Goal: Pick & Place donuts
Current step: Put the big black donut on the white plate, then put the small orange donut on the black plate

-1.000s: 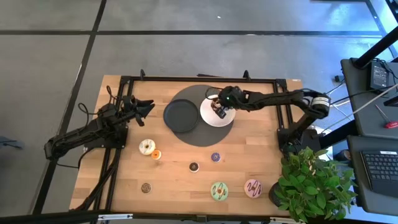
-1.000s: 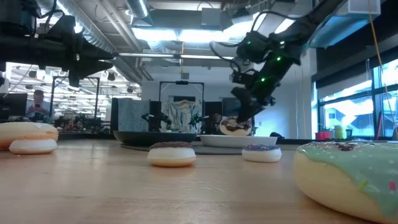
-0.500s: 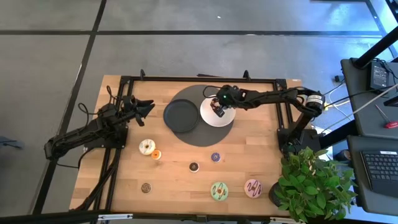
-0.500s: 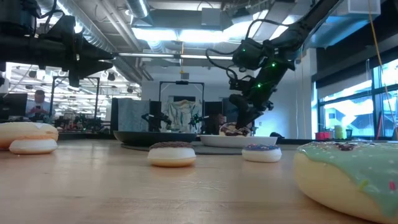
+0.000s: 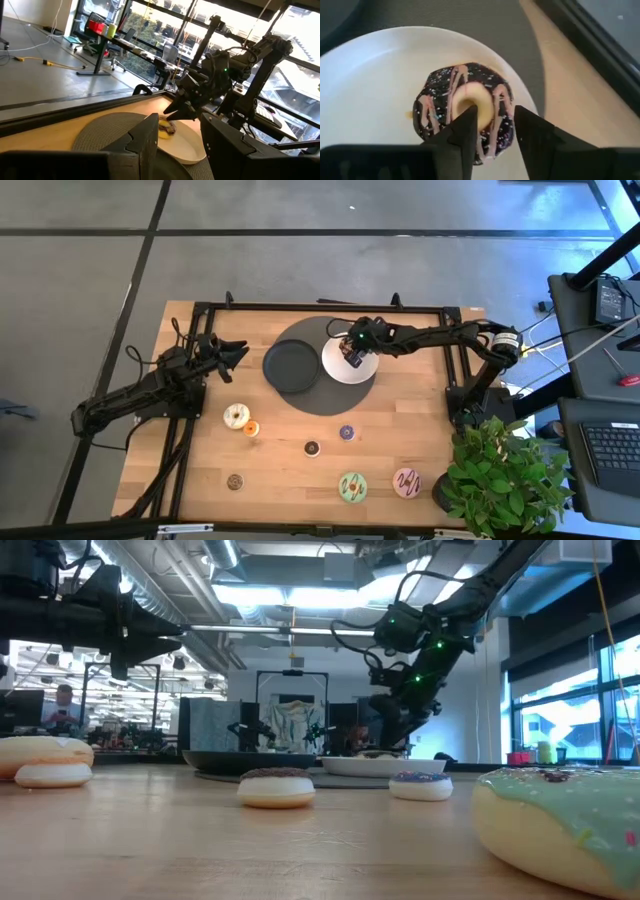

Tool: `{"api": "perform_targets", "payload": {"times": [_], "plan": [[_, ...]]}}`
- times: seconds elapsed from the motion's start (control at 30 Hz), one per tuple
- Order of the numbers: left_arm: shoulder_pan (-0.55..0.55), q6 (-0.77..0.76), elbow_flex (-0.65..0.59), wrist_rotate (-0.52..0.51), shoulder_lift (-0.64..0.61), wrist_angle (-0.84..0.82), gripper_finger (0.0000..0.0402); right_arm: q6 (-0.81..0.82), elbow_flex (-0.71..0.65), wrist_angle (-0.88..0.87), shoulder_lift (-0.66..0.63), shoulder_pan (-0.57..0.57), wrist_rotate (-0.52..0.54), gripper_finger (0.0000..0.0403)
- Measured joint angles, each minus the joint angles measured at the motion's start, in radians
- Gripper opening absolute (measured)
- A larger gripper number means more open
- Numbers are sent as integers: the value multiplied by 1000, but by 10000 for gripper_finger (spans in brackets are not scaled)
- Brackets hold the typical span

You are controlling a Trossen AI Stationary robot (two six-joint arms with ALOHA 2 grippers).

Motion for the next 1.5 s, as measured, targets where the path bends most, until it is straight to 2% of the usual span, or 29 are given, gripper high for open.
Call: {"api": "perform_targets", "payload": {"times": [0.23,0.47,0.6,0.73,0.9,1.07,1.3,1.5], "plan": [[0,0,0,0,0,0,143,-1,0,-28,-61,2,14,158],[0,-1,0,1,0,1,143,-7,-28,-160,-212,97,-56,161],[0,-19,0,45,0,1,143,-17,-143,-188,-354,139,-140,161],[0,13,0,71,0,1,143,29,-294,-104,-521,159,-246,161],[0,0,0,83,1,1,143,79,-456,-30,-701,180,-225,161],[0,46,0,125,1,1,157,81,-546,-14,-838,194,-194,161],[0,73,0,123,1,4,210,74,-556,13,-887,194,-192,161],[0,-66,0,165,1,24,215,45,-557,15,-887,194,-189,161]]}}
